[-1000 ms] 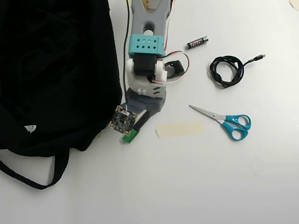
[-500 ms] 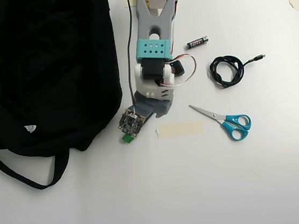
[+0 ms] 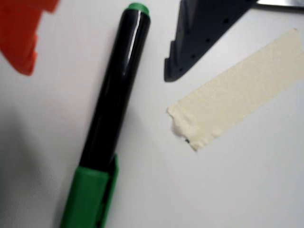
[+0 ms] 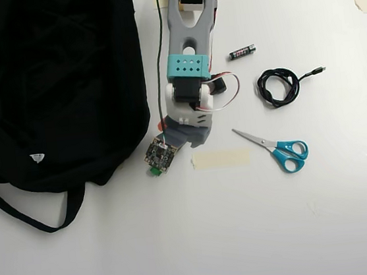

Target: Put the green marker into the black bag

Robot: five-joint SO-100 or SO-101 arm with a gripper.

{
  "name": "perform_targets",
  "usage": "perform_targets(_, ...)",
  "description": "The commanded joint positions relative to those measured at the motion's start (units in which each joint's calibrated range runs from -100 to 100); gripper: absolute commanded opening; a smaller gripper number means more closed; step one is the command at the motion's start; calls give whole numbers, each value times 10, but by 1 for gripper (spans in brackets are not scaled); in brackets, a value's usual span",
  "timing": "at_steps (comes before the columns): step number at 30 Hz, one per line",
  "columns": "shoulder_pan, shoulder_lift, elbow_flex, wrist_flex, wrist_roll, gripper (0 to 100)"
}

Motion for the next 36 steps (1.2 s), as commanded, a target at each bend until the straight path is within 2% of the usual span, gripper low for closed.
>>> perform_targets(1, -4, -7, -27, 4, -5, 35)
perform_targets(10, -5, -7, -23, 8, -10, 36)
perform_targets(19, -4, -7, -23, 6, -17, 46)
perform_targets(36, -7, 74, -110, -1, -21, 46)
